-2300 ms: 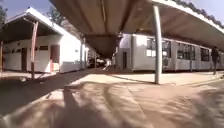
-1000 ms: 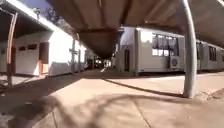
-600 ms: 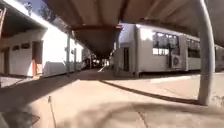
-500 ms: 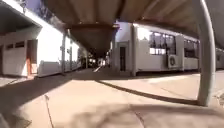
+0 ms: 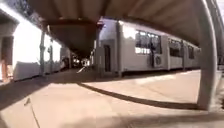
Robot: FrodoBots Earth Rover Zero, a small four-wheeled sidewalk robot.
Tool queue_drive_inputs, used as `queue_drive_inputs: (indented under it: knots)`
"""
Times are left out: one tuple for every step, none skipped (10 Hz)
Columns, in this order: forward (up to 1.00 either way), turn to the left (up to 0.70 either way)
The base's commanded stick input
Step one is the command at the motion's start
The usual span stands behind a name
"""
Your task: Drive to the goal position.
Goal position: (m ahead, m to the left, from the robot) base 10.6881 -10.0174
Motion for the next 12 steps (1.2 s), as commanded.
queue_drive_inputs:
  knots:
    - [1.00,-0.40]
    - [1.00,-0.40]
    - [1.00,-0.40]
    - [1.00,-0.40]
    - [1.00,-0.40]
    - [1.00,-0.40]
    - [1.00,-0.40]
    - [1.00,-0.40]
    - [1.00,-0.40]
    - [1.00,-0.40]
    - [1.00,-0.40]
    - [1.00,-0.40]
